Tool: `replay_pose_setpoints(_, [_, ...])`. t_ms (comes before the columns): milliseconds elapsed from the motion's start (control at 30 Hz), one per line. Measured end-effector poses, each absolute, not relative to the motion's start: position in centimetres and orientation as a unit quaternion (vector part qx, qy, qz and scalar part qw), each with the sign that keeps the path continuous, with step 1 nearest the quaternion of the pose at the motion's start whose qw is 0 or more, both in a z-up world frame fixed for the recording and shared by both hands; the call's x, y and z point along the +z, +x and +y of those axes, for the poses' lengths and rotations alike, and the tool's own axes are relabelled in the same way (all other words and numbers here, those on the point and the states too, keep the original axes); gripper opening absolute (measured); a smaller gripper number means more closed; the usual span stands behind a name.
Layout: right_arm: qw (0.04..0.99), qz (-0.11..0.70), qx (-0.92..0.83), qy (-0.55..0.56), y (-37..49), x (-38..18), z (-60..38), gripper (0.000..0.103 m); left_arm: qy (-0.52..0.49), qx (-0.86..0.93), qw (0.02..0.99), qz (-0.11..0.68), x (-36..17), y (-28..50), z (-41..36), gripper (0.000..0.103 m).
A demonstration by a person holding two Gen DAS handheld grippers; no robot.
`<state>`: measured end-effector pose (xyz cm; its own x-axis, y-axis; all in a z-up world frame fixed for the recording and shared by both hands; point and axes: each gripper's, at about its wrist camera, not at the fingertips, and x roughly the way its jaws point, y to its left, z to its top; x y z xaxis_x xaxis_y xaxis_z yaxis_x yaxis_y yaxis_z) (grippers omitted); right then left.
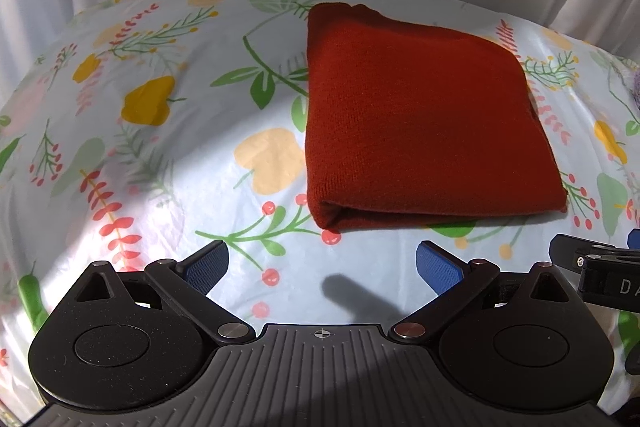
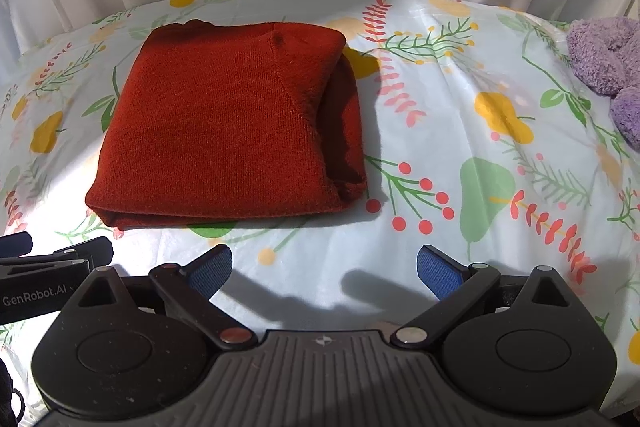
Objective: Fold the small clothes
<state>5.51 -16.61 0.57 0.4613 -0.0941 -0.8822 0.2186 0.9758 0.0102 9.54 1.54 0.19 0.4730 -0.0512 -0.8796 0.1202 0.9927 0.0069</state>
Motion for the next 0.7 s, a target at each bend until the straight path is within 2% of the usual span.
replay_pose_setpoints(700, [0.854,0.508,-0.092,0.062,5.87,0.59,-17.05,0.099,0.033,-0.061,0.860,0.506,0.04,10.14,0.81,0.102])
